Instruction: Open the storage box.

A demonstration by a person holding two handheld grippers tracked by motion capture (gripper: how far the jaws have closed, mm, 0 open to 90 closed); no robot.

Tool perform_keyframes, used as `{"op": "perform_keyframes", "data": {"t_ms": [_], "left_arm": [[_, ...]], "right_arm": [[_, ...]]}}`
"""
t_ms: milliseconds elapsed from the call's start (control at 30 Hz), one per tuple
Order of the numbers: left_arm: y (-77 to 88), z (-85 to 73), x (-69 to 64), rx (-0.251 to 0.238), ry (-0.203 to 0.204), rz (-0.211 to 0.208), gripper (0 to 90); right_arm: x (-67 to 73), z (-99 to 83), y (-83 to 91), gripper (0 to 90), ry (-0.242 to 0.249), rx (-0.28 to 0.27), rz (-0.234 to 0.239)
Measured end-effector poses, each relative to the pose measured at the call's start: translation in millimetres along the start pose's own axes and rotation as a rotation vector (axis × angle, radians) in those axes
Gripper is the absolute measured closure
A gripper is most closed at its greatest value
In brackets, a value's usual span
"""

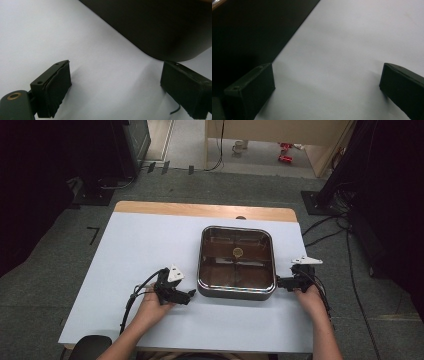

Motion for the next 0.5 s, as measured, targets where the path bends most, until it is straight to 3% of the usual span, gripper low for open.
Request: {"op": "perform_keyframes", "data": {"t_ms": [300,500], "left_arm": [[0.2,0.6,0.0,0.007,0.002,0.000,9.7],[3.2,4.4,0.4,0.071,0.002,-0.013,15.3]], "right_arm": [[0.1,0.0,0.0,0.0,0.000,-0.001,0.000],[0.0,0.0,0.0,0.0,-0.001,0.000,0.000]]}}
Point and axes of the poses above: each handheld gripper's, and its own axes: y roughly backward along the jaws, z roughly out of its top, x roughly to its left, the point moved 5 cm from there along -y, roughly forward along the jaws, and after that the axes turned 14 degrees about -z, right-handed, at the moved point
